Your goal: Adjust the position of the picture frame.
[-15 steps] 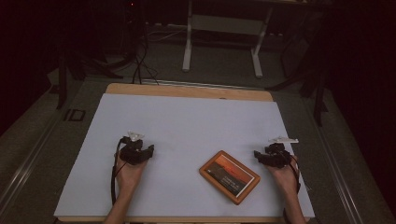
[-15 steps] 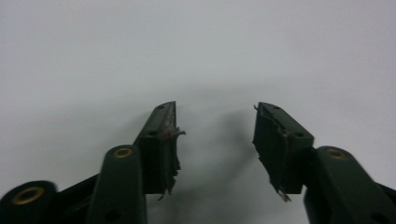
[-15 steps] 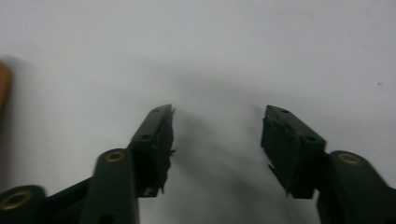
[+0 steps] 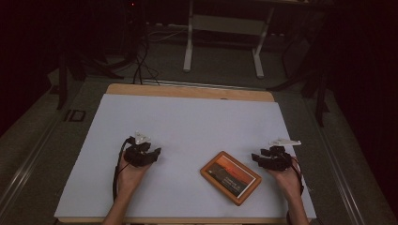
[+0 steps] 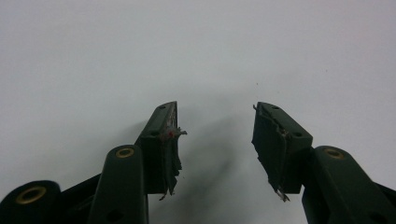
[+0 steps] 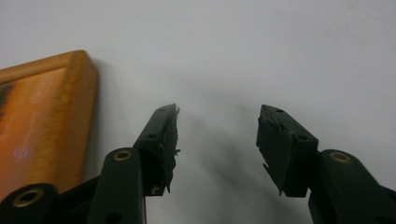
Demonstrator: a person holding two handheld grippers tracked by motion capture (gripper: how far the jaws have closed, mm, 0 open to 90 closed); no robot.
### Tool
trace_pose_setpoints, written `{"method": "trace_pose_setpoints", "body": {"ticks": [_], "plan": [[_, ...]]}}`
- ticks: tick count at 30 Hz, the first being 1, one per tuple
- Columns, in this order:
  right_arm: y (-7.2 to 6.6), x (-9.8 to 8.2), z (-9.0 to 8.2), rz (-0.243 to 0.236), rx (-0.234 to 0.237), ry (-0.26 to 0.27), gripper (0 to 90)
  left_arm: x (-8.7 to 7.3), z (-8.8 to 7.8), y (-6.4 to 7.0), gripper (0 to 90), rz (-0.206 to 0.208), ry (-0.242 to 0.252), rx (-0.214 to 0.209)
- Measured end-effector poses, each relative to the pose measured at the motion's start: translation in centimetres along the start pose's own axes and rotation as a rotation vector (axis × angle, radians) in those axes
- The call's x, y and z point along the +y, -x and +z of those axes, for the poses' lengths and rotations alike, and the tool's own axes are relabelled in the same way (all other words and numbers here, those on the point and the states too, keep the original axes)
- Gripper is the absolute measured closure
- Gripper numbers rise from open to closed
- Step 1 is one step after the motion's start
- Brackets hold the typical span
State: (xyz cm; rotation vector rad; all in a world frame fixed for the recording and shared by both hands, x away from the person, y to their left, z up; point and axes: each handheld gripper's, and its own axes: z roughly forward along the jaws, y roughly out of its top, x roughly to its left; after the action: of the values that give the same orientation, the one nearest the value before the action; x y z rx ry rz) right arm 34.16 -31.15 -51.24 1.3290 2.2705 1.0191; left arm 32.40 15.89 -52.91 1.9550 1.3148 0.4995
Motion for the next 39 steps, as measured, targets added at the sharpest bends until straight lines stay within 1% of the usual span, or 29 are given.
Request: {"method": "trace_pose_setpoints", "body": {"ticks": [3, 5, 7, 8, 11, 14, 15, 16, 18, 20, 21, 23, 25, 26, 27, 28, 29, 30, 31, 39], "plan": [[-0.3, 0.1, -0.1, -0.013, 0.008, -0.001, 48.0, 0.0, -0.1, 0.1, 51.9, 0.001, 0.004, -0.008], [-0.9, 0.3, -0.4, -0.035, 0.013, -0.01, 48.7, 0.1, -0.2, 0.1, 52.3, 0.003, 0.01, -0.014], [-1.2, 0.3, -0.5, -0.057, 0.016, -0.015, 48.9, 0.3, -0.4, 0.0, 52.4, 0.016, 0.01, -0.023], [-1.2, 0.3, -0.5, -0.057, 0.016, -0.015, 48.9, 0.3, -0.4, 0.0, 52.4, 0.016, 0.01, -0.023], [-1.8, 0.4, -0.9, -0.081, 0.021, -0.025, 49.7, 0.3, -0.6, 0.1, 52.6, 0.028, 0.018, -0.025], [-2.0, 0.4, -1.2, -0.08, 0.041, -0.02, 50.8, 0.3, -0.6, 0.1, 52.8, 0.031, 0.022, -0.03], [-2.3, 0.5, -1.5, -0.092, 0.066, -0.012, 51.7, 0.3, -0.8, 0.1, 52.8, 0.03, 0.032, -0.041], [-2.5, 0.5, -1.7, -0.103, 0.078, -0.01, 52.5, 0.3, -0.8, 0.1, 52.8, 0.032, 0.038, -0.049], [-2.9, 0.6, -2.0, -0.124, 0.093, -0.012, 55.2, 0.3, -0.9, 0.2, 52.8, 0.034, 0.043, -0.054], [-3.4, 0.6, -2.4, -0.143, 0.095, -0.011, 58.7, 0.3, -0.9, 0.3, 52.8, 0.046, 0.049, -0.059], [-3.4, 0.6, -2.4, -0.143, 0.095, -0.011, 58.7, 0.3, -0.9, 0.3, 52.8, 0.046, 0.049, -0.059], [-3.9, 0.6, -3.1, -0.166, 0.104, -0.004, 65.2, 0.3, -0.8, 0.5, 52.8, 0.052, 0.046, -0.058], [-4.1, 0.5, -3.6, -0.177, 0.116, -0.003, 69.4, 0.3, -0.8, 0.5, 52.8, 0.052, 0.044, -0.059], [-4.1, 0.5, -3.6, -0.177, 0.116, -0.003, 69.4, 0.3, -0.8, 0.5, 52.8, 0.052, 0.044, -0.059], [-4.4, 0.4, -3.9, -0.194, 0.118, -0.006, 76.3, 0.3, -0.8, 0.5, 52.8, 0.052, 0.045, -0.059], [-4.4, 0.4, -3.9, -0.194, 0.118, -0.006, 76.3, 0.3, -0.8, 0.5, 52.8, 0.051, 0.046, -0.061], [-4.6, 0.1, -4.3, -0.205, 0.117, -0.01, 83.9, 0.3, -0.8, 0.5, 52.8, 0.049, 0.044, -0.064], [-4.6, 0.1, -4.3, -0.205, 0.117, -0.01, 83.9, 0.3, -0.8, 0.5, 52.8, 0.049, 0.044, -0.064], [-4.8, -0.1, -4.5, -0.215, 0.116, -0.012, 89.8, 0.3, -0.8, 0.5, 52.8, 0.049, 0.043, -0.065], [-5.1, -0.7, -5.8, -0.227, 0.137, -0.034, 90.0, 0.3, -0.7, 0.7, 52.8, 0.059, 0.039, -0.071]]}}
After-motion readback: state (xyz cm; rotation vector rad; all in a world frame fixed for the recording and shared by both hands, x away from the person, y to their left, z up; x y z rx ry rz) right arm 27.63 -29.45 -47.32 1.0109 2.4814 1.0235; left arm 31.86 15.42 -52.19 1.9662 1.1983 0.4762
